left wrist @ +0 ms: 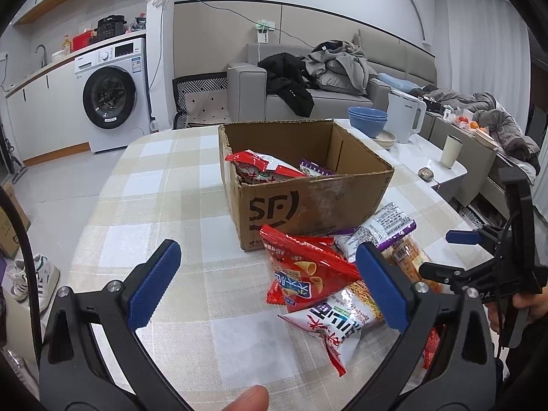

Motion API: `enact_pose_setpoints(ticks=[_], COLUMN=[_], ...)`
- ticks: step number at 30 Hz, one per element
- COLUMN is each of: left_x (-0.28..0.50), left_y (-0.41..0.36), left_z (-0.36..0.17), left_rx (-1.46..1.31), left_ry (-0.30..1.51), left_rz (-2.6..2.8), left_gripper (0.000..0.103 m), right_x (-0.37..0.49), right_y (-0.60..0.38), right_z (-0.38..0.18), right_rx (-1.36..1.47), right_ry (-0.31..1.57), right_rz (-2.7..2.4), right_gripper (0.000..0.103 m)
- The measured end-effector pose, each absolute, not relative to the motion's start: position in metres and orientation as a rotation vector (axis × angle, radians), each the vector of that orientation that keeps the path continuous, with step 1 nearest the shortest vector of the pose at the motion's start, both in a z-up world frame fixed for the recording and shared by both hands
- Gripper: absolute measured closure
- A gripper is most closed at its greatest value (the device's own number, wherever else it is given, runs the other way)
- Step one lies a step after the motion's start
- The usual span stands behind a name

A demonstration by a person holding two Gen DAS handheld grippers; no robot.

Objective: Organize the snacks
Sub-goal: 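Move both open tools back down to the remaining snack pile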

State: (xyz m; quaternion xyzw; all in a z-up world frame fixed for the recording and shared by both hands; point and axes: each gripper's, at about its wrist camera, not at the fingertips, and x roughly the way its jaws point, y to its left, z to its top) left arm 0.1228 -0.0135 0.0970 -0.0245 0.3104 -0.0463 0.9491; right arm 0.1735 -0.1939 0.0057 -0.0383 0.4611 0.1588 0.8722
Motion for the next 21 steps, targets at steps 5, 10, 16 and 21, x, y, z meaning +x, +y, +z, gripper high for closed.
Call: enact_pose_setpoints(ticks=[5,10,16,21], left_x=[0.125,0.127,0.128,0.13], left_y=[-0.019,-0.027,-0.034,-0.038], left_z=[0.091,0.086,0.079,0.072], left_rx=[-0.041,-0.022,0.004,0.012], left_ry=[0.645,0.656,0.674,0.689], left_rz=[-0.103,-0.12,-0.14,-0.153], left_gripper=[0.001,0.001,0.001,0.001], right_x=[0.175,0.176,0.177,0.177], right_y=[-0.189,-0.185,-0.188,-0.19], right_z=[-0.001,-0.005,-0.005,-0.006], right_rx=[-0.066,-0.077,-0.068,-0.061], right_ry=[0.989,0.988,0.989,0.995], right_rz=[0.345,0.333,0.322,0.33], right_gripper=[0.0,0.0,0.0,0.0])
